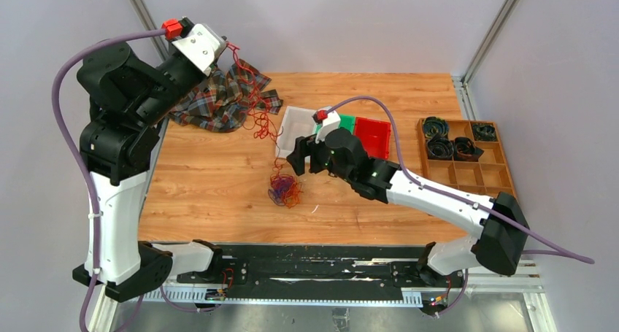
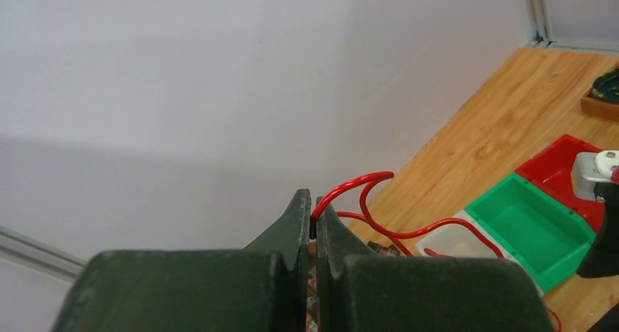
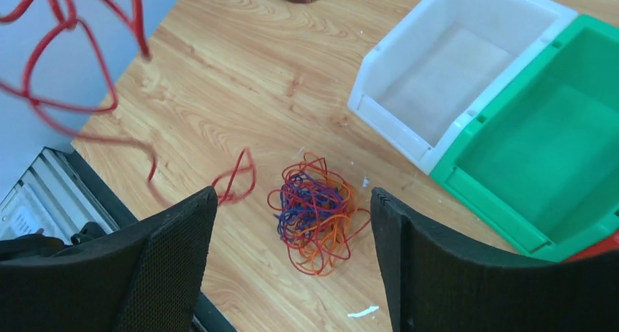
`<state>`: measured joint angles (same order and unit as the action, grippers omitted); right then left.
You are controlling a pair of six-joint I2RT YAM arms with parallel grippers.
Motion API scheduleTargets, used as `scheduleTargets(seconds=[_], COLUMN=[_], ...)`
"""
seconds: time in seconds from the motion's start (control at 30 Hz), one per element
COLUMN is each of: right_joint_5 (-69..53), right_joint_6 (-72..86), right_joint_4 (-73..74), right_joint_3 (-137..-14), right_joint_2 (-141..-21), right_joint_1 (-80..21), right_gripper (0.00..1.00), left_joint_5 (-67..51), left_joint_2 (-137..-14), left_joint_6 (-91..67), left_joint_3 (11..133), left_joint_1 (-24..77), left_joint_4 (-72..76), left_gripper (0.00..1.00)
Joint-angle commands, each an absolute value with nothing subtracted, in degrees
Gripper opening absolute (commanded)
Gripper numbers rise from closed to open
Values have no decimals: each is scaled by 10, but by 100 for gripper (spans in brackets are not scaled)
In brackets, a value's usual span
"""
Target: Untangle the cables
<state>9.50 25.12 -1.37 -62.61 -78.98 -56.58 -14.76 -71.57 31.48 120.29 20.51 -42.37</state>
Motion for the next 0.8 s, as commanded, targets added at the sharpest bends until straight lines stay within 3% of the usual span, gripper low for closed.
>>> scheduleTargets(seconds=[0.0, 0.3, 0.67, 0.77], right_joint_5=[58, -126, -159, -138], right_joint_6=[207, 162, 173, 165], right_joint_4=[-151, -227, -268, -257], right_joint_3=[-576, -612, -682, -703], right_joint_2=[-775, -828, -902, -923], right_joint_1=[-575, -587, -595, -595], right_gripper=[78, 76, 78, 67], left_joint_5=[-158, -158, -160, -160], left_joint_2=[-704, -695, -698, -697], left_joint_6=[302, 311, 313, 315], left_joint_3=[1201, 1198, 1207, 1206], left_joint_1=[210, 210, 211, 211], left_joint_4=[-420, -427, -428, -427], left_gripper=[0, 0, 0, 0])
